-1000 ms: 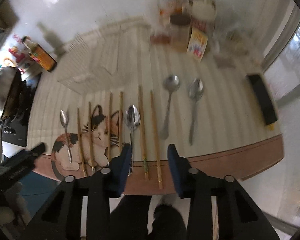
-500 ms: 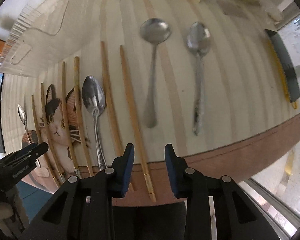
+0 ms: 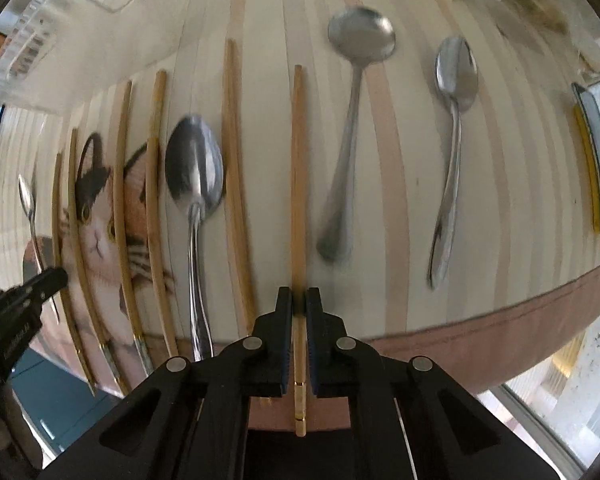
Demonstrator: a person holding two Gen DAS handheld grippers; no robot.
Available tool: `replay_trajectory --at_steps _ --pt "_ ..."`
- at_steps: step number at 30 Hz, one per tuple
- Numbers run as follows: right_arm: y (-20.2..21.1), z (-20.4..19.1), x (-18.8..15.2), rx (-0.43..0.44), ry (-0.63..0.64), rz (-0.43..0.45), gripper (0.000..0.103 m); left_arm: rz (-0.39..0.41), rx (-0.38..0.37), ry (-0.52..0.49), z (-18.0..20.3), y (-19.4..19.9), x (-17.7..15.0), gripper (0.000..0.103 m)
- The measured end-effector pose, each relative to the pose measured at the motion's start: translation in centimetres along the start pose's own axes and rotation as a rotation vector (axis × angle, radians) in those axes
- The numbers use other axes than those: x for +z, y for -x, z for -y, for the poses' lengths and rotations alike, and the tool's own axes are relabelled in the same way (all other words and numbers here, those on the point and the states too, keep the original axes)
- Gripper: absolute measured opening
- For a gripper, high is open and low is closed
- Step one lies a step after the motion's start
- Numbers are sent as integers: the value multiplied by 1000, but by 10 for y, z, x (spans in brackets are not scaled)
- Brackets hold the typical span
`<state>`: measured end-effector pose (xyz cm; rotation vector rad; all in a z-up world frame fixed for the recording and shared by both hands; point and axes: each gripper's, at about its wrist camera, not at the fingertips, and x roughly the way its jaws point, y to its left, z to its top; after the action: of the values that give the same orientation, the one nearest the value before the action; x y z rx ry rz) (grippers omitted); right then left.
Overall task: Organize utensils
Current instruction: 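Lower the right tool onto a wooden chopstick and close it while the left tool grasps another, then lift both held chopsticks and carry them over the clear plastic tray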
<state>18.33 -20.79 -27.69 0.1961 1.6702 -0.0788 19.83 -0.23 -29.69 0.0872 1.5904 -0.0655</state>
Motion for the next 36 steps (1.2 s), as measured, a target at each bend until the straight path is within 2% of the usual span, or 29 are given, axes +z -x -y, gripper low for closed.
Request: replay_trajectory --at_steps 4,7,12,13,16,20,29,34,36 --pt "0 -1 -10 -16 18 3 7 -9 -53 53 -16 0 -3 9" --pt "-3 -3 -10 -30 10 -5 7 -16 -71 49 -21 1 -5 9" --pt "-4 -8 -2 -66 12 -15 9 -33 -30 30 -20 3 -1 9" --pt "-6 -11 -3 -74 8 -15 9 -38 -25 31 -19 4 1 6" --pt "2 -3 2 -64 -9 -15 7 -29 3 22 -17 7 1 4" --pt "7 -1 0 -1 -34 -3 7 14 46 19 -4 24 -5 4" --pt "71 -17 10 102 24 94 7 160 32 76 -21 115 -7 4" --pt "123 -23 30 150 60 184 7 294 7 95 -19 174 22 4" --pt "141 -24 42 171 73 217 7 339 -25 97 -19 198 41 4"
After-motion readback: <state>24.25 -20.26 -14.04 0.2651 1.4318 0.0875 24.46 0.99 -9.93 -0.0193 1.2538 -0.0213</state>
